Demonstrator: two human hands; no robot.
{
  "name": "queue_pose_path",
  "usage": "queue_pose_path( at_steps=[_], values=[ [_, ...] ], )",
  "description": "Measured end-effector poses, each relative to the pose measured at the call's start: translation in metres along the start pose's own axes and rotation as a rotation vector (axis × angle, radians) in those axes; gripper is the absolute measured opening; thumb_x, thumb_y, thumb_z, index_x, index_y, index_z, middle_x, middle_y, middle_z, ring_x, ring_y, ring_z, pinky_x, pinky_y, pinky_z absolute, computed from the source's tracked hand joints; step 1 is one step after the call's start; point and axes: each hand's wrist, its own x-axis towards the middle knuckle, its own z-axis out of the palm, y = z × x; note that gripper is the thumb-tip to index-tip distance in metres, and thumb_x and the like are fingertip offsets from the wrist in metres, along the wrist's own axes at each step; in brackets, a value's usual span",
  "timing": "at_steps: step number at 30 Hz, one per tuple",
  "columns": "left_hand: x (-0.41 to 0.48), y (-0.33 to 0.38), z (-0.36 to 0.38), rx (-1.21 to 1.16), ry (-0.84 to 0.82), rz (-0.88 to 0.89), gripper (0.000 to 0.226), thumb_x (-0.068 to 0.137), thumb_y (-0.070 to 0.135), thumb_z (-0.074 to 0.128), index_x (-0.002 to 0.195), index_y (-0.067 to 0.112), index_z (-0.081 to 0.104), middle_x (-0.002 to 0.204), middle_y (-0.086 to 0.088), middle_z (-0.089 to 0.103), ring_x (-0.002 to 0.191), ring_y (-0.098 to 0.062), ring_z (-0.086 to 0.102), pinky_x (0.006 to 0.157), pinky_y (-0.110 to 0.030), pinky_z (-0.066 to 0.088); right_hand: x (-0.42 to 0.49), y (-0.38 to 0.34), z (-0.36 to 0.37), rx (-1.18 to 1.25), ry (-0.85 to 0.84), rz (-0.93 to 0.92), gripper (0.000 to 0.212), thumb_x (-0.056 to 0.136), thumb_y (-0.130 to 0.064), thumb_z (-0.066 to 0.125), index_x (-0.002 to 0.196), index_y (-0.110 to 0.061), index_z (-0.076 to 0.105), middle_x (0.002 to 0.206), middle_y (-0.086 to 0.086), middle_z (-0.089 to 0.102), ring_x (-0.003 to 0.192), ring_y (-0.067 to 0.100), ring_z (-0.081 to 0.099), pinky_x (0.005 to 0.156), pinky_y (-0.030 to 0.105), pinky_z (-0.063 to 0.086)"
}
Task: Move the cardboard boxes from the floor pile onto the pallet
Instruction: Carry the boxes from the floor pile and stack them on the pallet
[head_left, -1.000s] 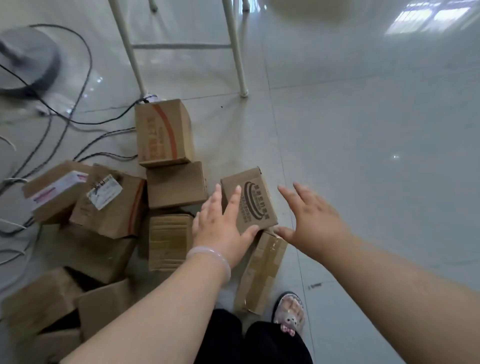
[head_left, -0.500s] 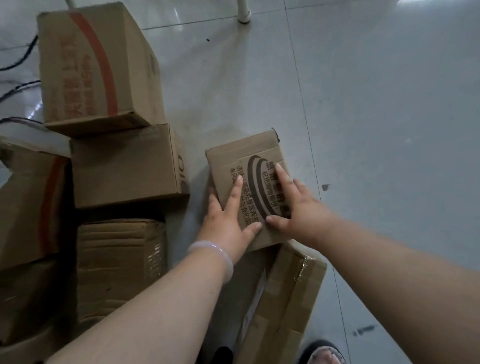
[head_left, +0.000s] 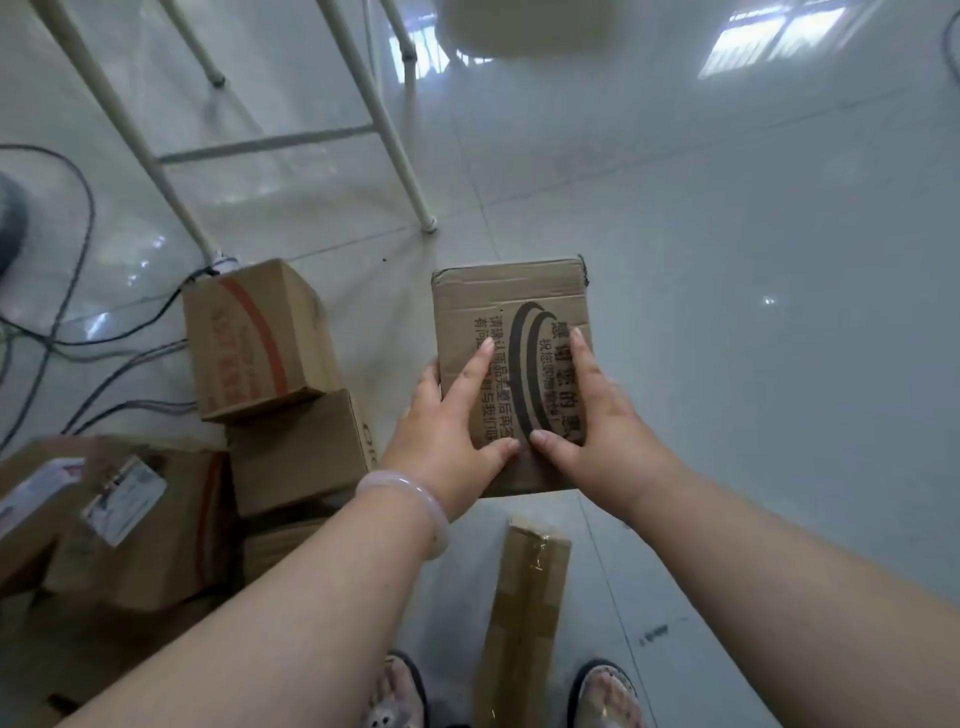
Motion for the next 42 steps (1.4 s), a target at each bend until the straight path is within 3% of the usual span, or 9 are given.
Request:
queue_pose_path(
  at_steps=[3, 9, 17, 21, 25, 28, 30, 36, 42],
  values=[
    [-0.032, 0.072, -0.056, 0.020, 0.008, 0.088, 0.094, 0.083, 0.050, 0.070, 0.135, 0.073, -0.005, 0.161, 0.005, 0.005, 0.146, -0.025, 0.019, 0.116, -0.041, 0.023, -0.042, -0.047, -0.079, 0.015, 0.079, 0.003, 0.104, 0.086, -0.039, 0.071, 0.151, -0.053, -0.008, 0.153, 0.003, 0.030, 0.141, 0.018, 0.031, 0.114, 0.034, 0.027],
    [-0.129, 0.212, -0.153, -0.023, -0.032, 0.250, 0.095, 0.084, 0.046, 0.071, 0.135, 0.074, -0.004, 0.160, 0.008, 0.002, 0.147, -0.026, 0.017, 0.119, -0.048, 0.024, -0.163, -0.134, -0.216, 0.049, 0.269, 0.011, 0.103, 0.084, -0.041, 0.073, 0.152, -0.054, -0.003, 0.149, 0.003, 0.034, 0.136, 0.017, 0.036, 0.109, 0.030, 0.029],
    [-0.275, 0.302, -0.197, 0.043, -0.212, 0.569, 0.096, 0.081, 0.043, 0.074, 0.134, 0.075, 0.002, 0.157, 0.022, 0.002, 0.145, -0.022, 0.017, 0.118, -0.048, 0.027, -0.365, -0.180, -0.266, 0.146, 0.563, 0.169, 0.102, 0.084, -0.044, 0.073, 0.149, -0.059, -0.005, 0.150, -0.002, 0.033, 0.133, 0.015, 0.038, 0.105, 0.029, 0.031],
    [-0.342, 0.332, -0.193, 0.125, -0.341, 0.774, 0.095, 0.079, 0.043, 0.077, 0.141, 0.068, 0.010, 0.155, 0.026, 0.002, 0.144, -0.021, 0.019, 0.115, -0.047, 0.032, -0.467, -0.184, -0.262, 0.212, 0.720, 0.291, 0.101, 0.084, -0.046, 0.072, 0.149, -0.059, -0.004, 0.142, 0.002, 0.037, 0.128, 0.017, 0.043, 0.110, 0.033, 0.036],
    [-0.422, 0.357, -0.175, 0.227, -0.421, 0.969, 0.101, 0.075, 0.046, 0.078, 0.142, 0.066, 0.006, 0.157, 0.020, 0.001, 0.145, -0.023, 0.016, 0.118, -0.046, 0.028, -0.570, -0.188, -0.248, 0.236, 0.865, 0.394, 0.094, 0.088, -0.048, 0.066, 0.137, -0.072, -0.010, 0.133, 0.002, 0.033, 0.109, 0.012, 0.041, 0.097, 0.024, 0.033],
    [-0.485, 0.371, -0.156, 0.296, -0.485, 1.129, 0.102, 0.074, 0.050, 0.077, 0.143, 0.065, 0.004, 0.158, 0.016, 0.001, 0.144, -0.024, 0.013, 0.119, -0.044, 0.024, -0.649, -0.191, -0.228, 0.262, 0.991, 0.476, 0.091, 0.090, -0.048, 0.064, 0.126, -0.077, -0.015, 0.132, 0.001, 0.031, 0.107, 0.012, 0.040, 0.096, 0.025, 0.035],
    [-0.532, 0.376, -0.141, 0.337, -0.533, 1.234, 0.102, 0.073, 0.054, 0.076, 0.143, 0.066, 0.002, 0.159, 0.013, 0.000, 0.144, -0.025, 0.013, 0.118, -0.045, 0.023, -0.704, -0.192, -0.208, 0.283, 1.089, 0.545, 0.092, 0.090, -0.050, 0.063, 0.131, -0.075, -0.015, 0.132, 0.001, 0.031, 0.108, 0.013, 0.042, 0.095, 0.027, 0.038],
    [-0.698, 0.362, -0.083, 0.468, -0.735, 1.512, 0.101, 0.074, 0.059, 0.073, 0.143, 0.065, -0.001, 0.157, 0.016, -0.004, 0.144, -0.028, 0.012, 0.117, -0.052, 0.025, -0.874, -0.199, -0.115, 0.309, 1.316, 0.817, 0.098, 0.088, -0.055, 0.063, 0.123, -0.078, -0.025, 0.135, 0.002, 0.029, 0.121, 0.023, 0.047, 0.100, 0.036, 0.042],
    [-0.883, 0.286, -0.022, 0.593, -0.943, 1.730, 0.100, 0.077, 0.057, 0.072, 0.145, 0.062, -0.002, 0.158, 0.012, -0.001, 0.142, -0.030, 0.016, 0.115, -0.052, 0.029, -1.044, -0.221, 0.021, 0.368, 1.466, 1.117, 0.096, 0.087, -0.060, 0.061, 0.118, -0.081, -0.027, 0.141, 0.005, 0.027, 0.124, 0.028, 0.047, 0.099, 0.042, 0.044]
  ],
)
